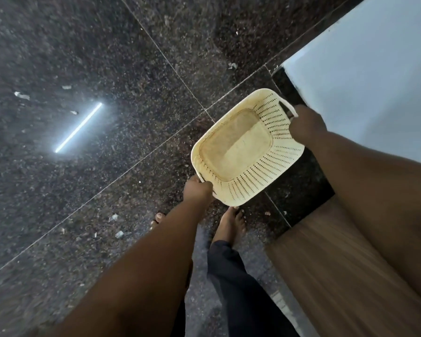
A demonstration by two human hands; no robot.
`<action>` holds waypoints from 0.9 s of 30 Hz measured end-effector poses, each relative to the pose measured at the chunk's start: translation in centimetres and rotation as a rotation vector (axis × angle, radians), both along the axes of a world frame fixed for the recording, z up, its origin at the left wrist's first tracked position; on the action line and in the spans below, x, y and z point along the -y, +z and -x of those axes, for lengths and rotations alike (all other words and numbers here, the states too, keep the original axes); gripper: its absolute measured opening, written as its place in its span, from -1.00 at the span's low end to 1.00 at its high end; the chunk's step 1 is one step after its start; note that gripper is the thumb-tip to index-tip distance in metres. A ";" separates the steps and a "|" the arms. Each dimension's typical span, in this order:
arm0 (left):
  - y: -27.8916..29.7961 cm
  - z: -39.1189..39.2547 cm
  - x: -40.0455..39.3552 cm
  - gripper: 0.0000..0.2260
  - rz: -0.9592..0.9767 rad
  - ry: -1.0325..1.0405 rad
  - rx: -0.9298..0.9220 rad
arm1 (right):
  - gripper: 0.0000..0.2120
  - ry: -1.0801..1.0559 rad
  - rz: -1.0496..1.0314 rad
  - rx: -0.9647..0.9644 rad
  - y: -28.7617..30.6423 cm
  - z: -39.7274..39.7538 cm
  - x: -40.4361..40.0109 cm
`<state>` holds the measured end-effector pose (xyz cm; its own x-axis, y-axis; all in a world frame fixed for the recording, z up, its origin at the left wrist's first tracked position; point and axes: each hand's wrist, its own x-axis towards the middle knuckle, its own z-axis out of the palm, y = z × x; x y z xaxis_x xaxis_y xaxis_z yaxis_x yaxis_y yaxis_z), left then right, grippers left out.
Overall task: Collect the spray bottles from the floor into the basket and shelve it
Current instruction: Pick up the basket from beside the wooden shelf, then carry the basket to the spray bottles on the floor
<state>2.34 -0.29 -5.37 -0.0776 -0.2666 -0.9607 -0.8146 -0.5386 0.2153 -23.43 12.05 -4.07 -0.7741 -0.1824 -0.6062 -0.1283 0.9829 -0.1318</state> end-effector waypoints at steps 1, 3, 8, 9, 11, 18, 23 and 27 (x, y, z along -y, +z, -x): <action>0.7 -0.8 1.0 -0.75 0.035 -0.017 -0.005 | -0.77 -0.002 0.009 0.013 0.8 -0.8 0.5; 2.4 -3.0 3.3 -0.76 0.104 -0.041 -0.012 | -0.75 0.014 0.018 0.035 2.6 -2.9 1.9; 7.3 -9.5 10.0 -0.84 0.264 -0.071 0.009 | -0.68 0.140 0.057 0.060 7.6 -9.0 8.1; 8.5 -11.1 11.5 -0.84 0.295 -0.061 0.008 | -0.64 0.163 0.067 0.073 8.6 -10.3 9.8; 10.8 -14.1 14.4 -0.91 0.338 -0.046 0.012 | -0.59 0.204 0.089 0.118 10.5 -12.6 13.3; 19.0 -26.4 24.2 -0.92 0.446 0.012 0.020 | -0.63 0.492 0.109 0.161 16.0 -22.5 25.7; 23.0 -34.3 29.8 -0.87 0.480 0.073 0.041 | -0.57 0.564 0.130 0.220 19.3 -29.7 33.5; 24.8 -39.0 33.4 -0.80 0.492 0.128 0.046 | -0.59 0.610 0.159 0.259 20.3 -34.2 39.0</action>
